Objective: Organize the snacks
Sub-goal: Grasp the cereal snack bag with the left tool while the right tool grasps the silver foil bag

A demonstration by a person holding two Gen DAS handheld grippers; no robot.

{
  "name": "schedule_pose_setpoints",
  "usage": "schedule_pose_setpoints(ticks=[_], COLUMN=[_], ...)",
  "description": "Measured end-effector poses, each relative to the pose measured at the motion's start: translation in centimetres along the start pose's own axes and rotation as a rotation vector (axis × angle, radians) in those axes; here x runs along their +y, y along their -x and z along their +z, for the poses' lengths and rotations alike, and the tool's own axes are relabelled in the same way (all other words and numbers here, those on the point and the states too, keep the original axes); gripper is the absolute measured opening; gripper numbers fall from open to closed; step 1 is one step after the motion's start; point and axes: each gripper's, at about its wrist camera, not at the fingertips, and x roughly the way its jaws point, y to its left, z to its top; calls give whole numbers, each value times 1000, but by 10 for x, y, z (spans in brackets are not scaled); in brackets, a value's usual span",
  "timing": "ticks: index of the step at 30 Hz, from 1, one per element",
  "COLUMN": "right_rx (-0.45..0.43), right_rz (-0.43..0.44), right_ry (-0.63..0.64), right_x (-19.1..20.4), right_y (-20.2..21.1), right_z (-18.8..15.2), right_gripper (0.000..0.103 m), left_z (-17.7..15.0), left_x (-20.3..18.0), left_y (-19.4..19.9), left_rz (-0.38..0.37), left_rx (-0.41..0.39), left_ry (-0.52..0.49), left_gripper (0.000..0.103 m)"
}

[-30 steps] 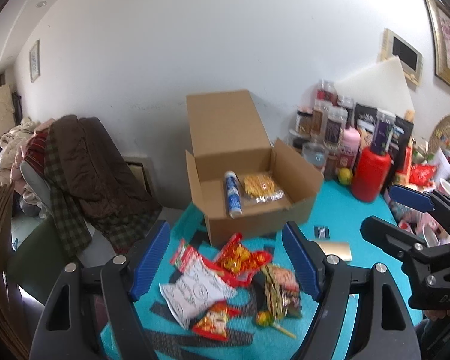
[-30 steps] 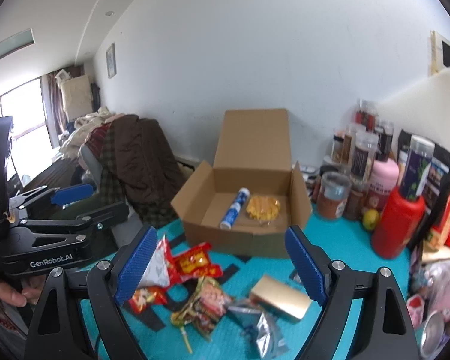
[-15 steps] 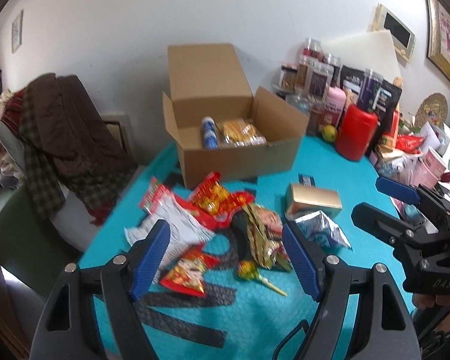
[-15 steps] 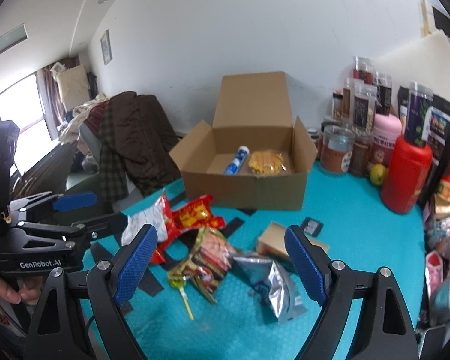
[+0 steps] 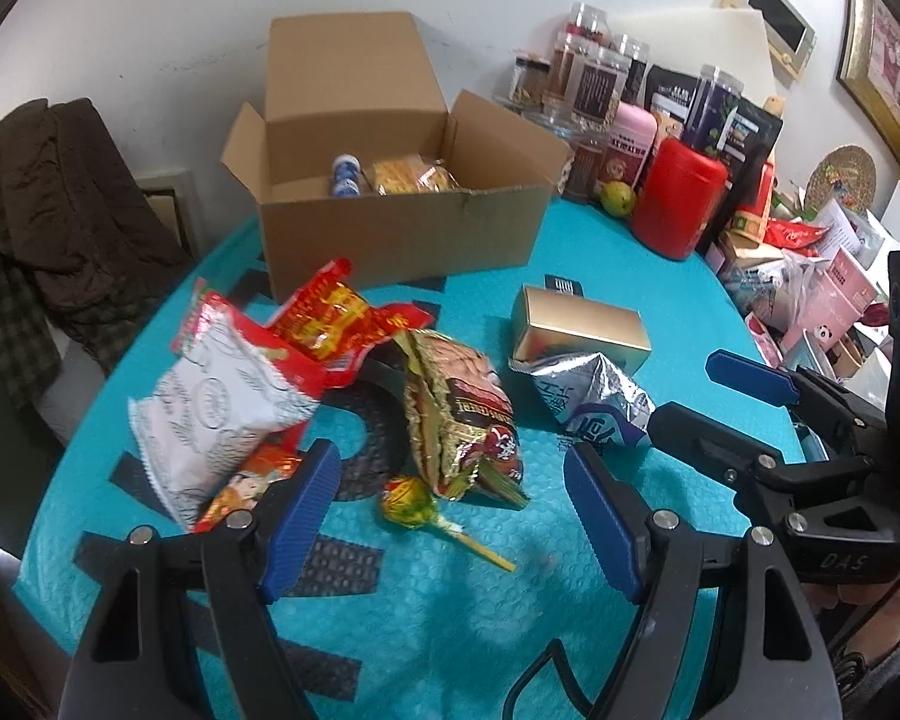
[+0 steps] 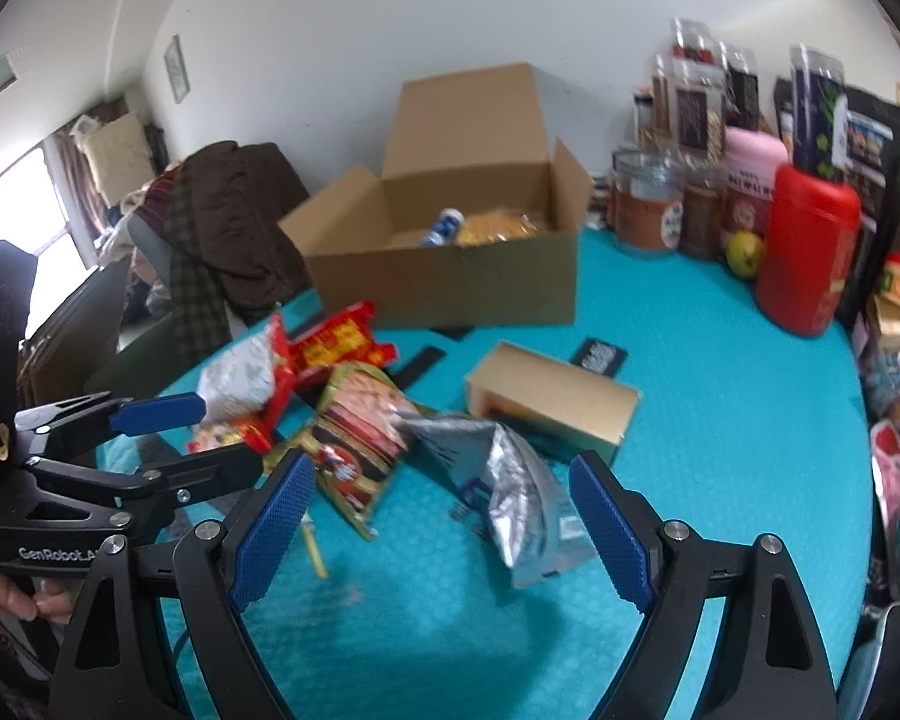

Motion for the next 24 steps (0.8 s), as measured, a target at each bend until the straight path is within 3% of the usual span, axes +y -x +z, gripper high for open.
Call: schedule_pose_setpoints(ticks=[19,24], right_rx=[142,167], right_rz=[17,33], right_ry=[-37,-46], right_x=[-42,-46], right_y=[-56,-67], right_z=[-10,-11], right_gripper=[87,72], left_z=[10,13], left_x=[-4,-3], left_y=[-77,-86], left_rz=[-5,-17], left_rx=[150,154], left_ry=[-1,5], left_gripper=[77,77])
